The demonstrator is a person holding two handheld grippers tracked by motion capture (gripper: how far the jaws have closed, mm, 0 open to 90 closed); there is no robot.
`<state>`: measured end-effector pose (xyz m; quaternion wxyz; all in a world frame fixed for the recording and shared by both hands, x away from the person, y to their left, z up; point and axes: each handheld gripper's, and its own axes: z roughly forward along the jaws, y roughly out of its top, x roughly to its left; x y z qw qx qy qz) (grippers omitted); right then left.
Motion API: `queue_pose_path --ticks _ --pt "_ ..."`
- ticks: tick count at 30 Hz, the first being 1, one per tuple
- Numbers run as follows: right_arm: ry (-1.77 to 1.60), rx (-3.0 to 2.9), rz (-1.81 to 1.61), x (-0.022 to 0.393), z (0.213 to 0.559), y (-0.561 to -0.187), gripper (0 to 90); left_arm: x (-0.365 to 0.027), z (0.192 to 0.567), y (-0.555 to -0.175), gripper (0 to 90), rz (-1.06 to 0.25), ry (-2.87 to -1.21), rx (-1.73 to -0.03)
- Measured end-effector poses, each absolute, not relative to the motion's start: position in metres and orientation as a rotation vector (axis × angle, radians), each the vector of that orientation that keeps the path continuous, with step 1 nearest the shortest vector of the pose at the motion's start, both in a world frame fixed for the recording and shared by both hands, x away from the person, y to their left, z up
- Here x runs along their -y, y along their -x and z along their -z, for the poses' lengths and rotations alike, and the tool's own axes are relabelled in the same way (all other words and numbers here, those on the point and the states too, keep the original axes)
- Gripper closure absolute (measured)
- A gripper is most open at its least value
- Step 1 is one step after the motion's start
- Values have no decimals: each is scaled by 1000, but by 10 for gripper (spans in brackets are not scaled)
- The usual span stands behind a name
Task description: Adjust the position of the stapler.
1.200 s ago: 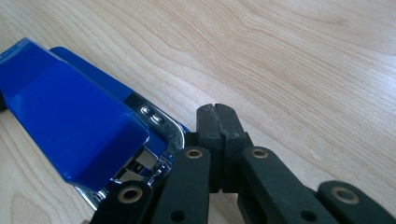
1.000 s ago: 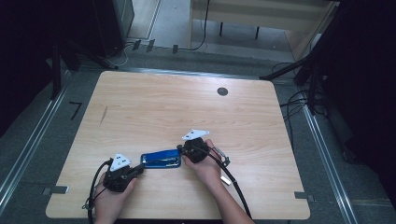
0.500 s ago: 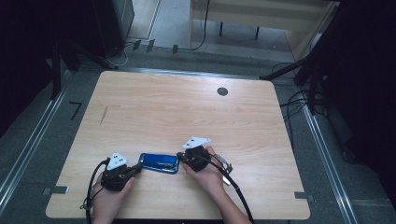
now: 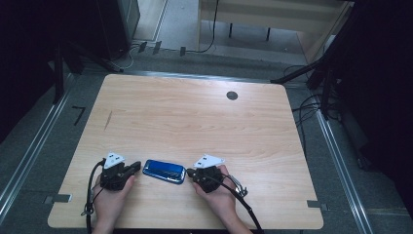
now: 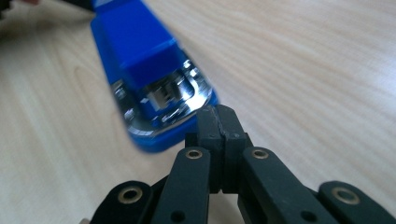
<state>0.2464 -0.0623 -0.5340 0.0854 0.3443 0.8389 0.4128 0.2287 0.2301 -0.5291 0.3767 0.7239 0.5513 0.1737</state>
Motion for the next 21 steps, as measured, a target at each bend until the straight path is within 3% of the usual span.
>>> queue_pose_path --ticks 21 --pt "-1021 -2533 -1193 75 537 -231 900 -204 531 -227 900 -450 -1903 -1381"
